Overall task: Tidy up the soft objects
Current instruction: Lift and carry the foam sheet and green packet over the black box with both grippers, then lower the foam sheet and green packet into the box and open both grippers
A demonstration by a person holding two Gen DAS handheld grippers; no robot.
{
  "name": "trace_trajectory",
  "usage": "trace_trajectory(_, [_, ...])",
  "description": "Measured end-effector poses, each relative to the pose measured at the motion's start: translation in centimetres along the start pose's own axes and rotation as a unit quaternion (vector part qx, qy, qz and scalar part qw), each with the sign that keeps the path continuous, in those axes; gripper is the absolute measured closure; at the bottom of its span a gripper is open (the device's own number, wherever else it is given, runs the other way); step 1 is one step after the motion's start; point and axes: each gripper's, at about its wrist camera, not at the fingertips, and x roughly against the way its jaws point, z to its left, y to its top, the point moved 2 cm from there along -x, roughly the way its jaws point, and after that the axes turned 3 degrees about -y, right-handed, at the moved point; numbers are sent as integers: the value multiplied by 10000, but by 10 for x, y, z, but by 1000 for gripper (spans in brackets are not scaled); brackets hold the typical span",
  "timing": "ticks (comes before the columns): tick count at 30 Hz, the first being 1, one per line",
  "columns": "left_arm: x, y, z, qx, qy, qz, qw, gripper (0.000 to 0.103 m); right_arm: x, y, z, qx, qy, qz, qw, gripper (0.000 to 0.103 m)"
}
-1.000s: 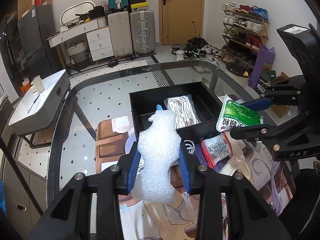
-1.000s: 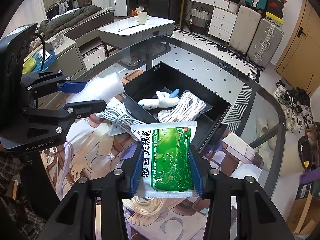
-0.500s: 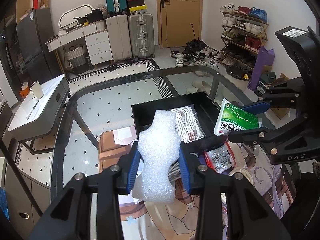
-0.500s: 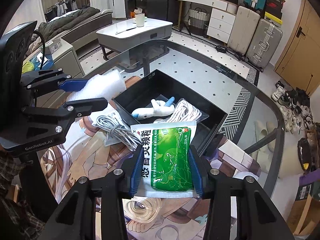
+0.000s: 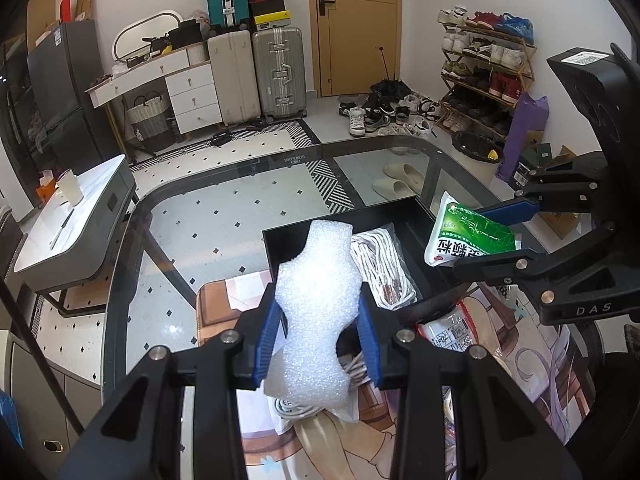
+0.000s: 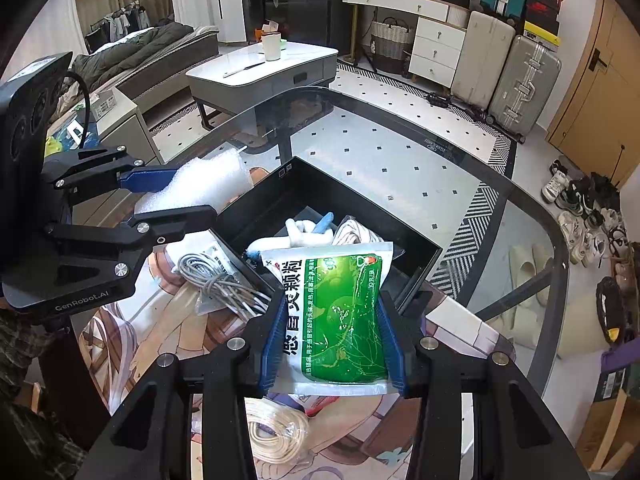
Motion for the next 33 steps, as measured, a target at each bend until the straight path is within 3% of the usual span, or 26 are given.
trace_trajectory(33, [-56,34,17,-16,-156,267,9995,68,-49,29,-28,-175,162,146,9996,59])
